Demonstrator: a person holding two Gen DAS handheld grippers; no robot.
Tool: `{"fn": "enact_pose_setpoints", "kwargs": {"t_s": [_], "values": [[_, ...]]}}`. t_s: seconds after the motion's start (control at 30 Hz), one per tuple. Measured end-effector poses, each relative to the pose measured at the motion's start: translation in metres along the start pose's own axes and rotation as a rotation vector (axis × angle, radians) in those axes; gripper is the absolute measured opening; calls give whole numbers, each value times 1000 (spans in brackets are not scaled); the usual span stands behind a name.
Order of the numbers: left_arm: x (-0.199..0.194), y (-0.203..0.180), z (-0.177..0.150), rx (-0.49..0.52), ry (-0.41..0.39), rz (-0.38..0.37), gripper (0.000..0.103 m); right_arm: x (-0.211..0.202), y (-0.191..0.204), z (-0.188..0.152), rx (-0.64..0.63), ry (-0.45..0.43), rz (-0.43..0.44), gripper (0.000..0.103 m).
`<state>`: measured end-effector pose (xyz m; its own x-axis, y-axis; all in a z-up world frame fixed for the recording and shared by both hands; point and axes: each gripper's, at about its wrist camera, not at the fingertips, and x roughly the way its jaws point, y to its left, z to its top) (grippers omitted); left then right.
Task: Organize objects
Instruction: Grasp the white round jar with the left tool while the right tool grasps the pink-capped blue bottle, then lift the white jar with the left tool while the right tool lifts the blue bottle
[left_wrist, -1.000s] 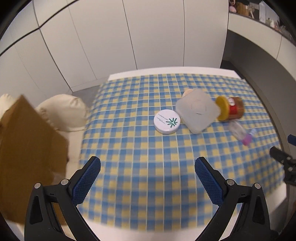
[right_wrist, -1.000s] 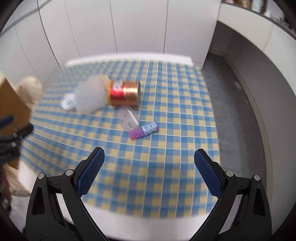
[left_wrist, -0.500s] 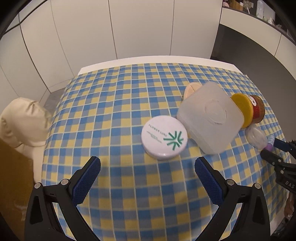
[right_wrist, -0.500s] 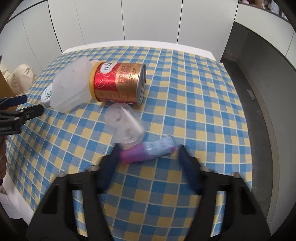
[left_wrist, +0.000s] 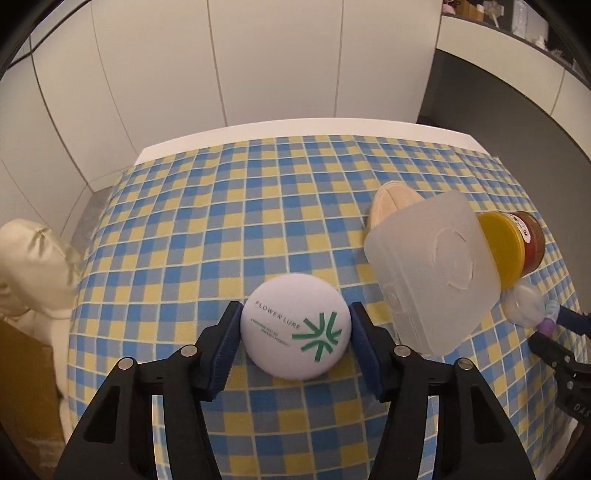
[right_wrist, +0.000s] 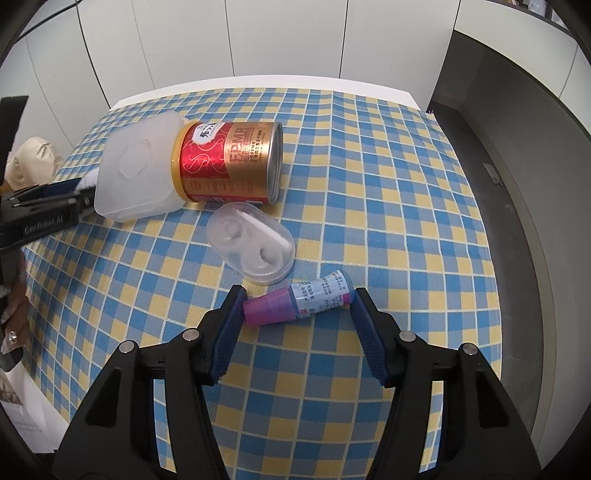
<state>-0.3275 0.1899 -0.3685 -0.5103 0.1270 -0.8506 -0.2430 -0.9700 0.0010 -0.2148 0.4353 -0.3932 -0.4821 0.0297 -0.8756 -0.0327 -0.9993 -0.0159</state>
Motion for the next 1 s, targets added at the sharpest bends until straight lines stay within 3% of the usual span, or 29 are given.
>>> {"fn": "enact_pose_setpoints", "kwargs": {"t_s": [0.43, 1.0], "values": [[-16, 9, -20, -100, 53, 71, 57, -5, 23, 20, 29, 20, -36, 61], [-93, 4, -14, -149, 28, 124, 57, -73, 55, 71, 61, -17, -76, 61]]}}
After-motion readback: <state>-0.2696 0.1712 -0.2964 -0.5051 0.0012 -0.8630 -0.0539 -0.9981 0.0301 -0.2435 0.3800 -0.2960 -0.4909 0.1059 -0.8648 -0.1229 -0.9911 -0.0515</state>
